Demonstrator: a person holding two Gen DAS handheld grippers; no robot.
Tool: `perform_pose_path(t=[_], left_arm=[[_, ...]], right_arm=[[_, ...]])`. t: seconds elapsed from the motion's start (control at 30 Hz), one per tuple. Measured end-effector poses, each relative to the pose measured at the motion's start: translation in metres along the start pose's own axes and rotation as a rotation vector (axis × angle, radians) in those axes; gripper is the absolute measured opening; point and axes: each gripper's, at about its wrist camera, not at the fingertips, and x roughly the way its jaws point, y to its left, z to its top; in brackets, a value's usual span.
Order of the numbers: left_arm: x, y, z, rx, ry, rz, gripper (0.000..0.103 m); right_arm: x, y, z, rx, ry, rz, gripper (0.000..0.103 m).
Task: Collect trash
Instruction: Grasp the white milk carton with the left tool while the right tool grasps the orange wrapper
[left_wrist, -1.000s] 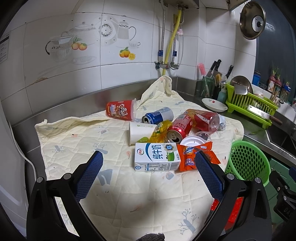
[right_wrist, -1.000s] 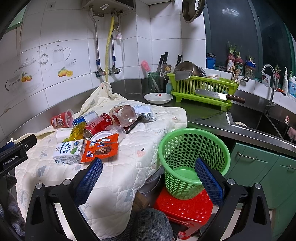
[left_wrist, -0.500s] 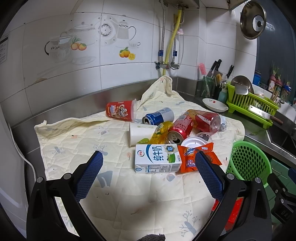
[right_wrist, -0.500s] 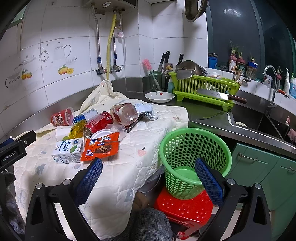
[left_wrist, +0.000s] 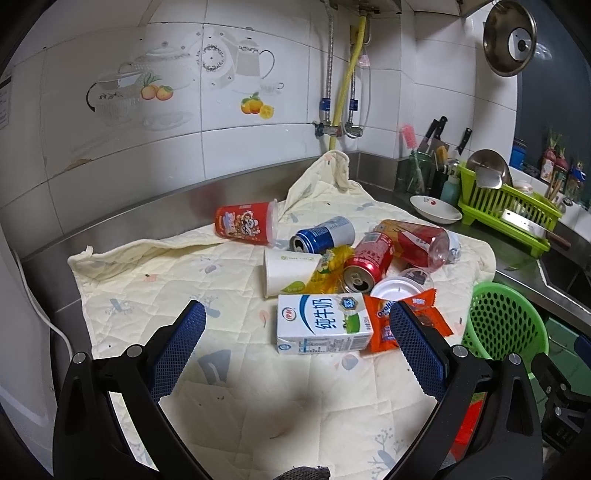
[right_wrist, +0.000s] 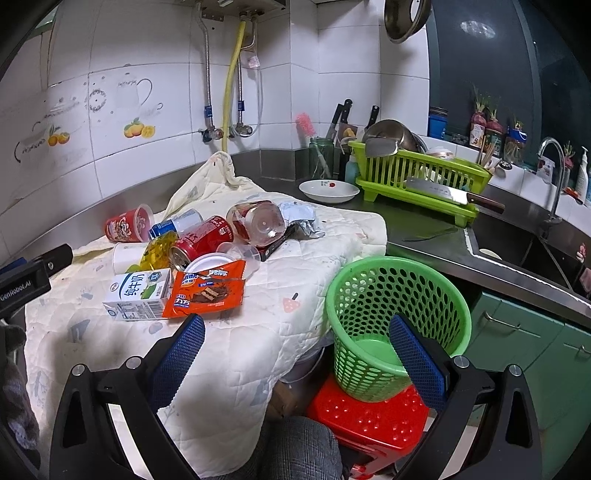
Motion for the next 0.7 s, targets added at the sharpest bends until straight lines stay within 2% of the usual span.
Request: perform_pose_path(t=[0.37,0.7], left_arm=[[0.013,0.011,0.007,0.018,0.008,0.021,0.098],[0.033,0.036,0.008,0.007,0.047,0.033,0.098]], right_arm=[[0.016,0.007,0.01,-0.029,0.018,0.044,0.097],[0.045,0.017,0.019,-0.046,0.075,0.127,0.096]])
